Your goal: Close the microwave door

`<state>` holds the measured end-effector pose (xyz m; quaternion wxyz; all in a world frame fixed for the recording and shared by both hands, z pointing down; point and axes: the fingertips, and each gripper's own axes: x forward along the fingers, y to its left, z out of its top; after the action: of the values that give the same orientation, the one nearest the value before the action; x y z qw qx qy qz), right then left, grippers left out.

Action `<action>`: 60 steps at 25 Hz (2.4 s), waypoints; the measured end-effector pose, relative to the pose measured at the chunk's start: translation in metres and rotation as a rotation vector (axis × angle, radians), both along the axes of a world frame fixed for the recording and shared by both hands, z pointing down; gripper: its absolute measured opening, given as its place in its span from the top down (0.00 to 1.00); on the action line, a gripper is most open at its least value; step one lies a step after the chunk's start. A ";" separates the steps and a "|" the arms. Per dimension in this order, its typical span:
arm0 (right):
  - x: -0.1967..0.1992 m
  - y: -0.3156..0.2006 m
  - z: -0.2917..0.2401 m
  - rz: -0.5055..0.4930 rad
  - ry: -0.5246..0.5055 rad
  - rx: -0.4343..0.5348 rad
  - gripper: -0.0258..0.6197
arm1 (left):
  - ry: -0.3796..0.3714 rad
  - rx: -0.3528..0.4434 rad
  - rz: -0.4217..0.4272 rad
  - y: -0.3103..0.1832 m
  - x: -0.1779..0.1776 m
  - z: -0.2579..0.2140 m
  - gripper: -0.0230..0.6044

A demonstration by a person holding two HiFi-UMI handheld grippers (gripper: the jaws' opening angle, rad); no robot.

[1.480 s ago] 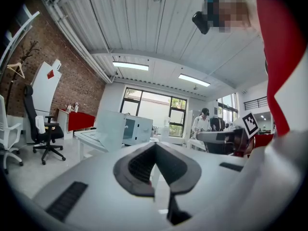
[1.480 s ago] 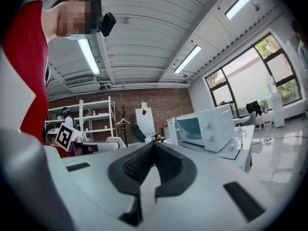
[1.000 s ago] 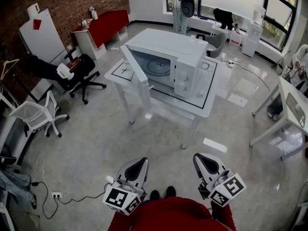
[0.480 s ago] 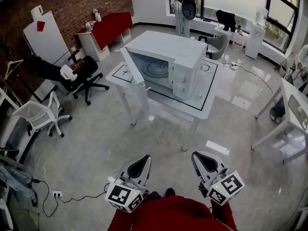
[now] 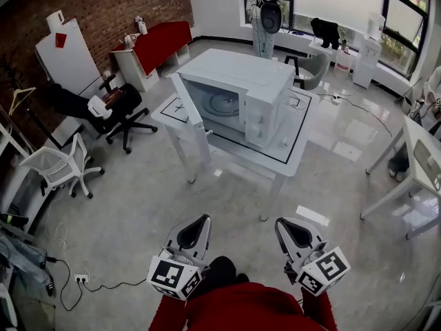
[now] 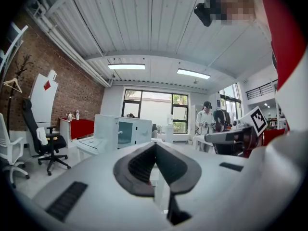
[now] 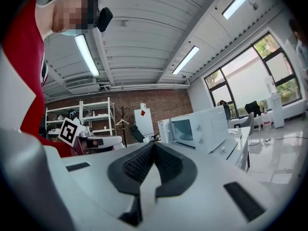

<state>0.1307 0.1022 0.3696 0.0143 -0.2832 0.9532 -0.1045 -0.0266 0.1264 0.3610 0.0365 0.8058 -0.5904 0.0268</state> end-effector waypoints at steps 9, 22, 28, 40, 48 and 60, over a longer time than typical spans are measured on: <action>-0.018 -0.027 0.003 -0.003 0.014 -0.006 0.94 | 0.070 0.013 0.022 -0.029 -0.018 -0.004 0.95; -0.065 -0.133 0.009 0.051 0.011 -0.051 0.94 | 0.002 0.001 -0.056 -0.150 -0.091 0.003 0.66; -0.079 -0.169 0.012 0.086 0.009 -0.078 0.94 | -0.006 -0.056 -0.013 -0.188 -0.106 0.014 0.62; -0.094 -0.202 0.017 0.126 0.028 -0.129 0.94 | 0.018 -0.089 0.152 -0.218 -0.091 0.019 0.62; -0.087 -0.213 0.022 0.181 0.038 -0.147 0.94 | -0.027 -0.125 0.236 -0.237 -0.065 0.018 0.62; -0.077 -0.224 0.025 0.255 0.049 -0.152 0.94 | -0.017 -0.109 0.356 -0.272 -0.034 0.020 0.62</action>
<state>0.0533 -0.1215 0.3943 -0.0175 -0.4047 0.8989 -0.1668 -0.0602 -0.1460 0.3809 0.0698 0.8941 -0.4366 0.0715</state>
